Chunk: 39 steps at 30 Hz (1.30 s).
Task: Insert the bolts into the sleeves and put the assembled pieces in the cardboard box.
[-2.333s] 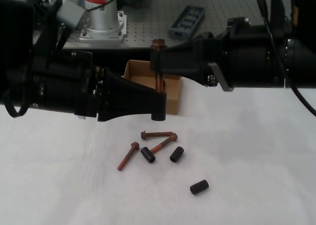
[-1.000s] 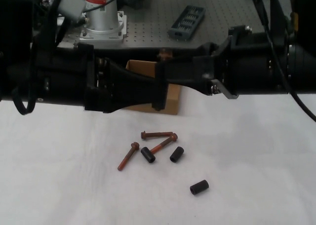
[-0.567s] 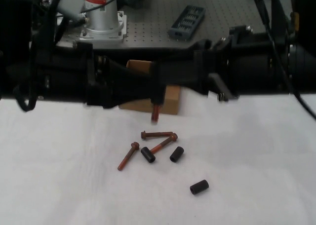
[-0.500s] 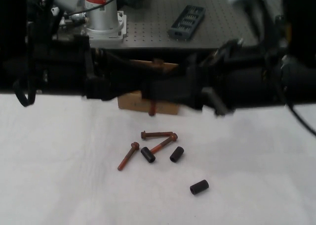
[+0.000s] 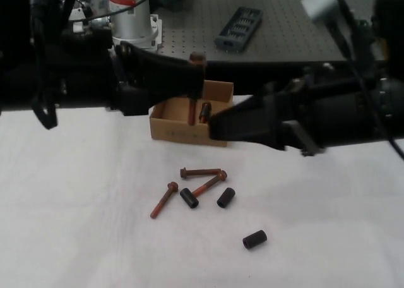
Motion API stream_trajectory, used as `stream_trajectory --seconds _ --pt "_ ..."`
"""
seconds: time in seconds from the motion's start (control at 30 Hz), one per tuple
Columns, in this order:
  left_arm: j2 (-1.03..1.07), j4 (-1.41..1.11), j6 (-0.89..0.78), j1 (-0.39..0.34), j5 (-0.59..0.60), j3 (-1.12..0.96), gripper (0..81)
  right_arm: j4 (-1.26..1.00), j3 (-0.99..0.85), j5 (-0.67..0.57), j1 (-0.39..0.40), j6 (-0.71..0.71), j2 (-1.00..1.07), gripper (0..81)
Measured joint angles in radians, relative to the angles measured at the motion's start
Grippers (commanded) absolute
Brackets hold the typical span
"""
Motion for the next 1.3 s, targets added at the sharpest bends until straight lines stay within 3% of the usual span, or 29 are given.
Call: stream_trajectory --seconds 0.17,0.3,0.43,0.73,1.03,1.17,1.23,1.3 --pt "0.197 -0.031 0.006 0.0 -0.025 -0.06 0.6 0.172 0.0 0.0 -0.095 -0.123 -0.047 38.5" --pt "0.357 -0.033 0.008 0.012 -0.079 -0.163 0.6 0.253 0.0 -0.002 -0.182 -0.156 -0.073 22.3" --pt "0.503 -0.037 0.01 0.038 -0.092 -0.313 0.6 0.268 0.0 -0.002 -0.214 -0.164 -0.082 1.2" --pt "0.834 0.081 0.008 0.106 -0.145 -0.687 0.6 0.274 0.0 -0.002 -0.23 -0.189 -0.081 2.9" --pt "1.173 0.154 0.007 0.125 -0.171 -0.998 0.6 0.252 0.0 -0.002 -0.23 -0.191 -0.081 2.9" --pt "1.214 0.199 0.007 0.125 -0.173 -1.095 0.1 0.252 0.0 -0.002 -0.23 -0.191 -0.081 2.9" --pt "1.217 0.225 0.014 0.125 -0.18 -1.096 6.9 0.252 0.0 -0.002 -0.23 -0.191 -0.081 2.9" --pt "1.217 0.244 0.021 0.125 -0.18 -1.096 20.4 0.252 0.0 -0.002 -0.23 -0.191 -0.081 2.9"
